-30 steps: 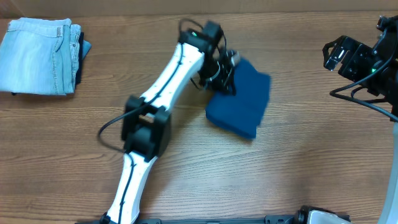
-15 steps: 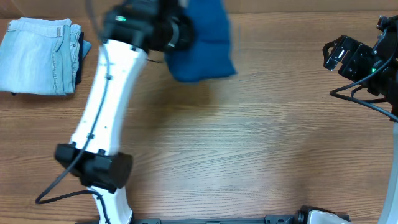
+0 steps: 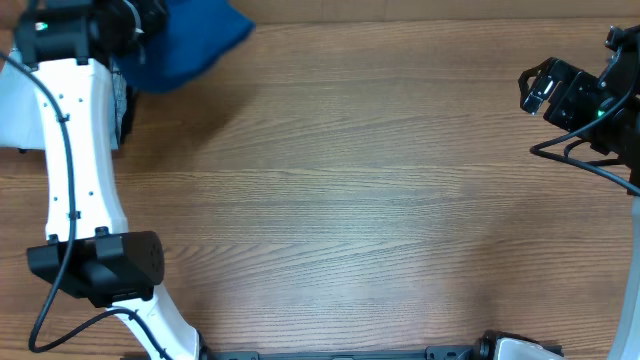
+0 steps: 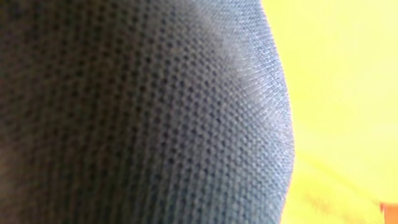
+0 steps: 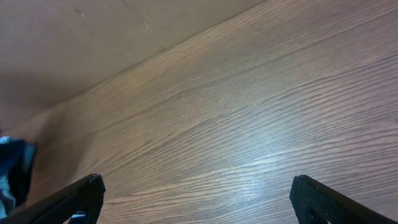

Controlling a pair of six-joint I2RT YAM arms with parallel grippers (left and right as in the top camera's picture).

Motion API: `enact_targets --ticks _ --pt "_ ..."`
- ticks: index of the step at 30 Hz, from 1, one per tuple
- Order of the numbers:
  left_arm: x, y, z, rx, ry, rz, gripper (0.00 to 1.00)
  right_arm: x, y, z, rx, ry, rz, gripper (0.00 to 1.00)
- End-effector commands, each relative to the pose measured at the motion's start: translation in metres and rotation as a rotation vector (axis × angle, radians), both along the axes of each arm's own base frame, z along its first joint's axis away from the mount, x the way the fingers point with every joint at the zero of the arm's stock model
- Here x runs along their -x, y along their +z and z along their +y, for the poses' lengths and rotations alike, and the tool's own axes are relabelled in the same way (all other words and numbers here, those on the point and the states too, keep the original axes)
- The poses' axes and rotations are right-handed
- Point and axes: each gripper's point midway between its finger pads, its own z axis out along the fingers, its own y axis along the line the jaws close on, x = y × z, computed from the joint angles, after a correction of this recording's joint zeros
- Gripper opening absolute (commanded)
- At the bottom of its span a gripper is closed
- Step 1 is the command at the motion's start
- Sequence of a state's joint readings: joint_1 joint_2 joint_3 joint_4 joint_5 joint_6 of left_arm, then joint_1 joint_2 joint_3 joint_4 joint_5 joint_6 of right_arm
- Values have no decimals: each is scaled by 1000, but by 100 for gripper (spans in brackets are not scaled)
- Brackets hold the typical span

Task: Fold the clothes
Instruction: 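Carry the teal bundle with the left gripper onto the denim stack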

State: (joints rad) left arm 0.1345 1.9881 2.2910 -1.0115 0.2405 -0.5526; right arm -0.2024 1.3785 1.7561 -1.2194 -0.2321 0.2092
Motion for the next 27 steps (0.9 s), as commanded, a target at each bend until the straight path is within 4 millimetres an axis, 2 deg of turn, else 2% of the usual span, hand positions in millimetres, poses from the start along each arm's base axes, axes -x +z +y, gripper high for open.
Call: enact_targets --ticks 1,7,11,15,22,27 --pt "2 48 27 5 57 -148 4 1 10 0 0 -1 -25 100" --pt "-17 75 69 -84 90 -307 4 1 9 0 -2 -1 -21 100" --pt "-31 79 86 -144 93 -365 4 4 6 1 -5 -2 -5 100" --pt "-48 65 107 -154 119 -383 4 9 2 2 -10 -2 22 100" --pt "-71 27 155 -164 180 -374 4 20 -9 4 -23 -2 87 100" --pt "-84 10 175 -172 198 -395 4 22 -10 5 -26 -2 97 100"
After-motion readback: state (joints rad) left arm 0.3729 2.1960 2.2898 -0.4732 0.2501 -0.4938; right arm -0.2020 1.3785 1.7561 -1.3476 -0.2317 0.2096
